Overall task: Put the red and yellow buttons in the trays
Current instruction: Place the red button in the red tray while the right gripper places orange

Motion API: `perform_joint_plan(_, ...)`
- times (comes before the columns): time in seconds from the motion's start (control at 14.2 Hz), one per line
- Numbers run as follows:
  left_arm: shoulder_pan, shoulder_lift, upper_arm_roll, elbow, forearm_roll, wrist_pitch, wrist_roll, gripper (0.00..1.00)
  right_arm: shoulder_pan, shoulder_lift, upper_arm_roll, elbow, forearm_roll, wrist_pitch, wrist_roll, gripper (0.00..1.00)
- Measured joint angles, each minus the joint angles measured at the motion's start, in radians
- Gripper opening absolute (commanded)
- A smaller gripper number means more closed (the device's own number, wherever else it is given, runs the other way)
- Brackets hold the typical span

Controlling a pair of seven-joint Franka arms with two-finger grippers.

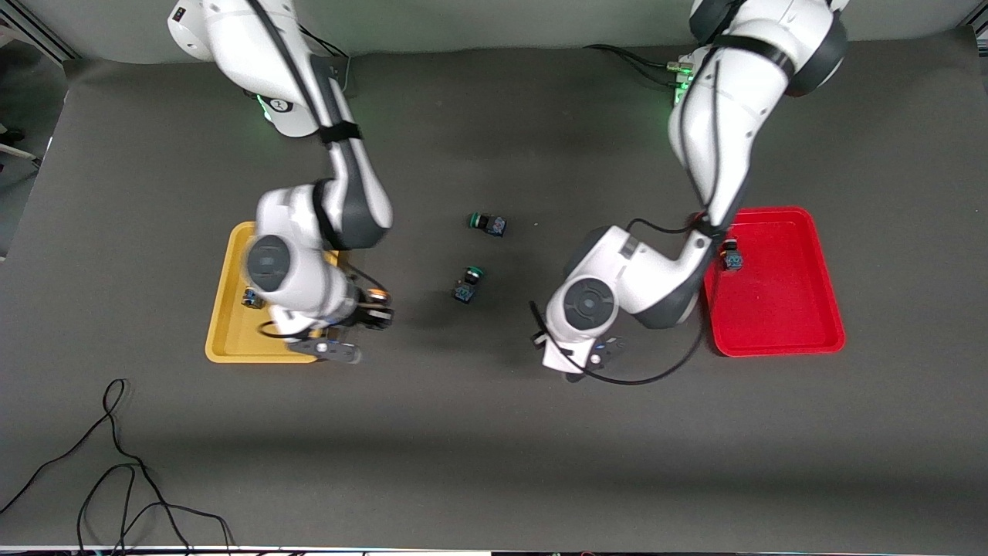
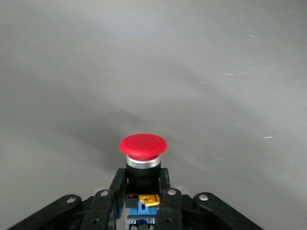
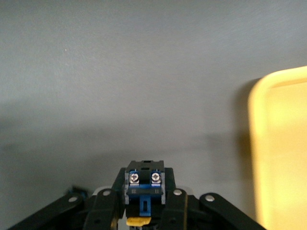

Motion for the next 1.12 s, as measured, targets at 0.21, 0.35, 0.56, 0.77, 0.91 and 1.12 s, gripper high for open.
perform_joint_plan(0.21, 0.085, -0.107, 0.003, -0.049, 0.005, -0.150, 0.143, 0.00, -0.007, -0.026, -0.116, -0.008, -0.051, -0.093, -0.221, 0.00)
perform_joint_plan(0.35, 0.151, -0.203, 0.009, -0.165, 0.021, -0.153, 0.267, 0.00, -0.013, -0.026, -0.181, -0.038, -0.063, -0.098, -0.372, 0.00)
perform_joint_plan(0.56, 0.297, -0.341, 0.018, -0.363, 0.058, -0.114, 0.501, 0.00, -0.023, -0.027, -0.223, -0.146, -0.057, -0.016, -0.494, 0.00)
perform_joint_plan(0.77, 0.479, -0.446, 0.024, -0.567, 0.109, 0.028, 0.734, 0.00, -0.008, -0.025, -0.193, -0.312, 0.049, 0.174, -0.567, 0.00)
perform_joint_plan(0.91, 0.579, -0.471, 0.028, -0.655, 0.173, 0.117, 0.844, 0.00, 0.009, -0.012, -0.170, -0.370, 0.127, 0.219, -0.610, 0.01)
perform_joint_plan(1.12, 0.687, -0.455, 0.029, -0.704, 0.204, 0.225, 0.976, 0.00, 0.019, 0.008, -0.154, -0.381, 0.163, 0.227, -0.621, 1.00)
